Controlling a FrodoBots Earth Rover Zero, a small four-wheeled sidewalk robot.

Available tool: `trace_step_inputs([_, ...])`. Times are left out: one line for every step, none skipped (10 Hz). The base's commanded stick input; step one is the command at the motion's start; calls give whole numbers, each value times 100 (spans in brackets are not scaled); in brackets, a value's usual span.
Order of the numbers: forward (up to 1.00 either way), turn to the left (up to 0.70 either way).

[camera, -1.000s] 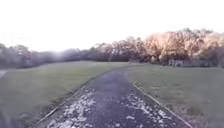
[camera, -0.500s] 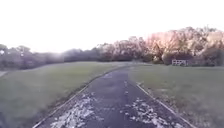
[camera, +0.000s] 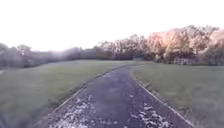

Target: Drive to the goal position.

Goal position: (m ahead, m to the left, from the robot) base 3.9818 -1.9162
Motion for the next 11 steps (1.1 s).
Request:
trace_step_inputs([70, 0])
trace_step_inputs([70, 0])
trace_step_inputs([70, 0])
trace_step_inputs([70, 0])
trace_step_inputs([70, 0])
trace_step_inputs([70, 0])
trace_step_inputs([70, 0])
trace_step_inputs([70, 0])
trace_step_inputs([70, 0])
trace_step_inputs([70, 0])
trace_step_inputs([70, 0])
